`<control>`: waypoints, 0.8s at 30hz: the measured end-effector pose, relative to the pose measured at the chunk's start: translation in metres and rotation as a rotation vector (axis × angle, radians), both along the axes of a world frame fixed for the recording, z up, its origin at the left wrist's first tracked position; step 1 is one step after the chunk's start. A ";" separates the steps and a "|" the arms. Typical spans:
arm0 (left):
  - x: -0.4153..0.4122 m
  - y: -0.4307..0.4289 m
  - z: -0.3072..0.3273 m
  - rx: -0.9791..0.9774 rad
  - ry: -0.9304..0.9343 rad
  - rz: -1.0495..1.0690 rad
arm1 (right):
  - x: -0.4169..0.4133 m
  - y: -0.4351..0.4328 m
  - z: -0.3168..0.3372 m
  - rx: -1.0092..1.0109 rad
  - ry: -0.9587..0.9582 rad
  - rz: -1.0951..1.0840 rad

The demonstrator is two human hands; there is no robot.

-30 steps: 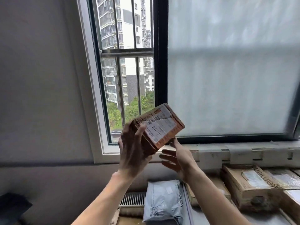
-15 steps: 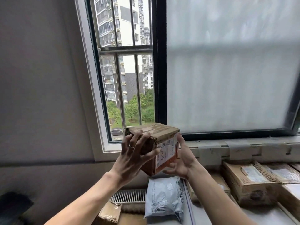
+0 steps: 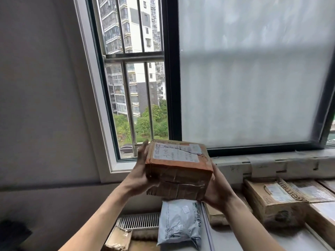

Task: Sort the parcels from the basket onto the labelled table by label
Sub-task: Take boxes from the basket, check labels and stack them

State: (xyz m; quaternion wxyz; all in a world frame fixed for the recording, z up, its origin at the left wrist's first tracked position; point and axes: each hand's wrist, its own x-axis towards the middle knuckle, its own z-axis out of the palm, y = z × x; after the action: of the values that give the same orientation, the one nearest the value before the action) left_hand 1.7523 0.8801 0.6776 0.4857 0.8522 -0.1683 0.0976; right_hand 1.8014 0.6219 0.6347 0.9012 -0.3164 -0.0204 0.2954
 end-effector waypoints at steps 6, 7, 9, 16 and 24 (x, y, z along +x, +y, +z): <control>0.011 -0.015 -0.005 -0.291 -0.105 0.369 | 0.003 -0.008 -0.019 -0.098 -0.258 -0.173; 0.013 -0.016 -0.005 -0.356 -0.114 0.400 | 0.003 -0.007 -0.022 -0.105 -0.292 -0.166; 0.016 -0.017 -0.004 -0.483 -0.102 0.416 | -0.002 -0.002 -0.023 -0.131 -0.352 -0.132; 0.011 -0.032 0.004 -0.689 -0.041 0.380 | -0.016 0.024 -0.023 -0.179 -0.421 -0.095; -0.009 -0.042 0.021 -0.670 0.007 0.141 | -0.022 0.033 -0.008 -0.272 -0.547 -0.198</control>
State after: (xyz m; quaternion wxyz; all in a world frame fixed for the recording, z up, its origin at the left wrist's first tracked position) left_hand 1.7432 0.8380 0.6984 0.7315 0.6550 -0.0660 0.1777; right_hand 1.7789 0.6550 0.6272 0.8360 -0.5023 -0.1912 0.1104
